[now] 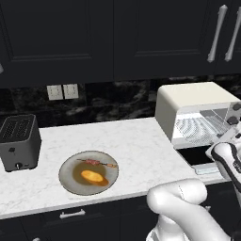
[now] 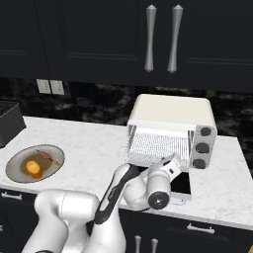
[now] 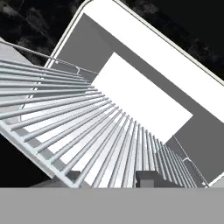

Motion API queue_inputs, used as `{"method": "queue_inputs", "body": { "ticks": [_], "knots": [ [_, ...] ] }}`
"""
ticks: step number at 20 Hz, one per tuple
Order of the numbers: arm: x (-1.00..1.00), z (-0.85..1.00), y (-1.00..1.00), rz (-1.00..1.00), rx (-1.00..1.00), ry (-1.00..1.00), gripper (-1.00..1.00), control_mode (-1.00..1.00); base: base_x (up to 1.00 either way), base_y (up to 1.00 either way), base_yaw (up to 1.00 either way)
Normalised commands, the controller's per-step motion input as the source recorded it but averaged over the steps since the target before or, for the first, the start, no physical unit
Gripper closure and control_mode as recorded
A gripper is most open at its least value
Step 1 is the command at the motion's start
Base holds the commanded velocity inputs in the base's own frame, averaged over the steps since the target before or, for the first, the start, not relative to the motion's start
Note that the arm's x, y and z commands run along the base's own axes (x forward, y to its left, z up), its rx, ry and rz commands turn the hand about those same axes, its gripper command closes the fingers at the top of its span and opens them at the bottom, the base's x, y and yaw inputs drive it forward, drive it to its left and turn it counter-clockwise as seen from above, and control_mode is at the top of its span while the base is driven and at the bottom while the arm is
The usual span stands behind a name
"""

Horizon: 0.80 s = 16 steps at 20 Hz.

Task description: Pick up the kebab skewer and baguette bread, and place them inside the toaster oven. Close the toaster oven door and start by setting the timer.

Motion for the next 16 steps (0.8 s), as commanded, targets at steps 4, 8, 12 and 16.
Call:
{"method": "queue_inputs", "body": {
  "ticks": [4,8,12,16],
  "knots": [
    [-0.67,0.02,-0.16,0.0,0.0,0.08,1.0,-1.0,0.0,0.0,0.0],
    [-0.7,0.07,-0.15,0.0,0.0,0.07,1.0,-1.0,0.0,0.0,0.0],
    [-0.59,0.26,-0.12,0.0,0.0,0.11,1.0,-1.0,0.0,0.0,0.0],
    [-0.68,0.85,-0.11,0.0,0.0,0.17,1.0,-1.0,0.0,0.0,0.0]
  ]
}}
